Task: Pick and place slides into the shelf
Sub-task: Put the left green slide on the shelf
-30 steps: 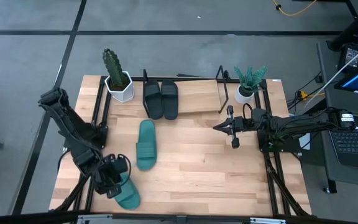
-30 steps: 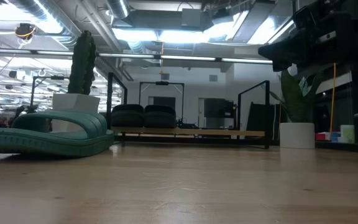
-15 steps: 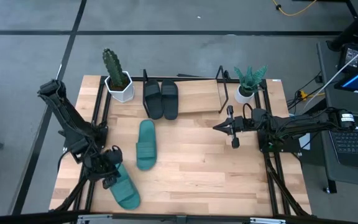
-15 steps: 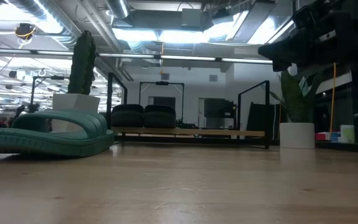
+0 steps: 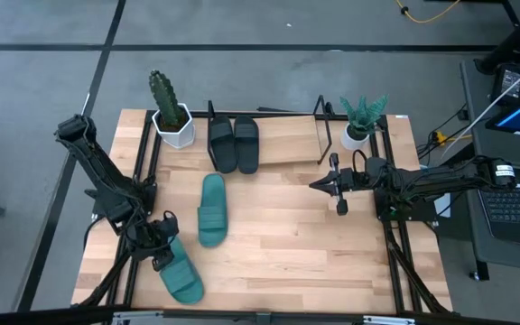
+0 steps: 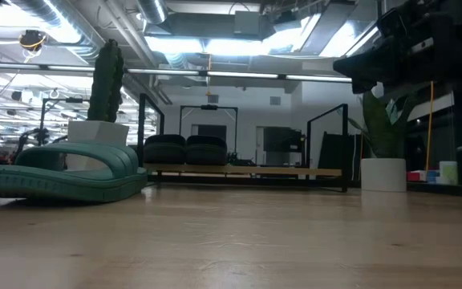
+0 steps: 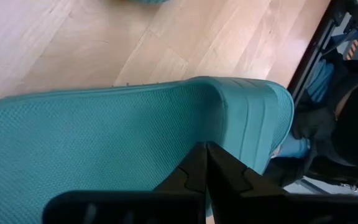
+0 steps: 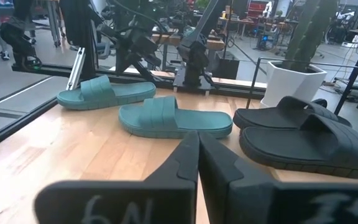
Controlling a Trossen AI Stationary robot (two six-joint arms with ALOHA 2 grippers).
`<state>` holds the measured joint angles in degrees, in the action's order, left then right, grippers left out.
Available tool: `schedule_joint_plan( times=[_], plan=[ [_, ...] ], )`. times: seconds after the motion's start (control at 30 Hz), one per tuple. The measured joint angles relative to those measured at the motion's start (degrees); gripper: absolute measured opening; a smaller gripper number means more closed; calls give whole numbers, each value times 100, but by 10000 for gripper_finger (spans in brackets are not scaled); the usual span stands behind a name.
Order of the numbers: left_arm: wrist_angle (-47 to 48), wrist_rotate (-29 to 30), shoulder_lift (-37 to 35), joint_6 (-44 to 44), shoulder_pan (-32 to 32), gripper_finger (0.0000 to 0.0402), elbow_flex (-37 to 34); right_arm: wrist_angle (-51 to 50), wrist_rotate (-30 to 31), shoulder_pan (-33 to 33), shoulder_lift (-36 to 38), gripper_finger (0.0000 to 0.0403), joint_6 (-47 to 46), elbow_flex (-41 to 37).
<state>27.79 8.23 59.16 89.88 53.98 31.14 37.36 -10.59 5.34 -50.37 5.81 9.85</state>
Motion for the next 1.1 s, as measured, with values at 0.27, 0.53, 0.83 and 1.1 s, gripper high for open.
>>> schedule_joint_plan(
  times=[0.27, 0.53, 0.83, 1.1],
  plan=[
    [-2, 5, 0, -36, 0, 0, 0, 3, 0, -1, 0, 12, -101, 0],
    [28, 19, 0, -43, 0, 0, 0, 4, 0, 0, 0, 12, -101, 0],
    [142, 85, 2, -40, 0, 0, 0, 4, 0, 0, 0, 12, -103, 0],
    [162, 371, 4, -38, 0, 0, 0, 4, 1, -1, 0, 12, -103, 0]
  ],
)
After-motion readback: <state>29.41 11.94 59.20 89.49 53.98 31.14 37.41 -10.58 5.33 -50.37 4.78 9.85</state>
